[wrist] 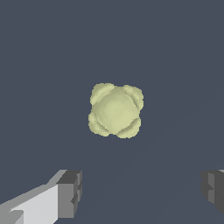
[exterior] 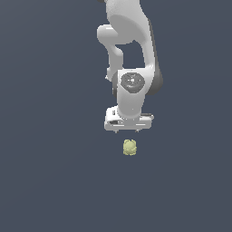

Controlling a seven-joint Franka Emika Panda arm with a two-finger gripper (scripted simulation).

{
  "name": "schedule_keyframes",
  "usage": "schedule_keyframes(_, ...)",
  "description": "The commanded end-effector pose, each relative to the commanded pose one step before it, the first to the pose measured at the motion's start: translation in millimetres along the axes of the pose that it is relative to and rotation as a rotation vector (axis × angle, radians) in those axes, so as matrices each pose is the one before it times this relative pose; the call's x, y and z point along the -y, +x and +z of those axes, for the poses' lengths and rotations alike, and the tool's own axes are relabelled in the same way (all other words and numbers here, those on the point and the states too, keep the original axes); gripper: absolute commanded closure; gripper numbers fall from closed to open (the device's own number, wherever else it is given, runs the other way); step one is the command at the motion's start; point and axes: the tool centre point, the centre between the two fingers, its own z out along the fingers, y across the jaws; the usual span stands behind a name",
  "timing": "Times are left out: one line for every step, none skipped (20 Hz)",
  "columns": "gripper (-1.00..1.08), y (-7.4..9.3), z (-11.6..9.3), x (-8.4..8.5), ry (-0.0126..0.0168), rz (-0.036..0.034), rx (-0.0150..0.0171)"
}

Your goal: Pick up the object and move it to a goal position.

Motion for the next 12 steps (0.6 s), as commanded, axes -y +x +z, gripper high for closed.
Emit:
schedule_keyframes(-0.92,11.12,7.29,3.66,-0.00453,0.02636,-0.00997)
schedule_keyframes(-0.92,4.97,3.38,1.8,-0.00206,0.01214,-0.00485)
schedule_keyframes(-0.92,4.53,3.22,1.75,-0.00191,0.01129,-0.00457)
schedule_keyframes(-0.92,4.07,3.03,1.69,-0.00174,0.01033,-0.00424)
schedule_keyframes(-0.92,3.64,2.82,1.6,-0.00158,0.0094,-0.0039)
schedule_keyframes(-0.92,3.23,2.59,1.49,-0.00142,0.00848,-0.00356)
schedule_keyframes(-0.92,2.83,2.34,1.37,-0.00126,0.00757,-0.00321)
schedule_keyframes(-0.92,2.45,2.1,1.25,-0.0011,0.00664,-0.00284)
schedule_keyframes(-0.92,2.09,1.83,1.09,-0.00095,0.00576,-0.00248)
schedule_keyframes(-0.92,1.74,1.57,0.96,-0.00079,0.00483,-0.0021)
schedule_keyframes(-0.92,1.41,1.28,0.77,-0.00065,0.00398,-0.00174)
schedule_keyframes(-0.92,1.09,1.01,0.63,-0.0005,0.00306,-0.00134)
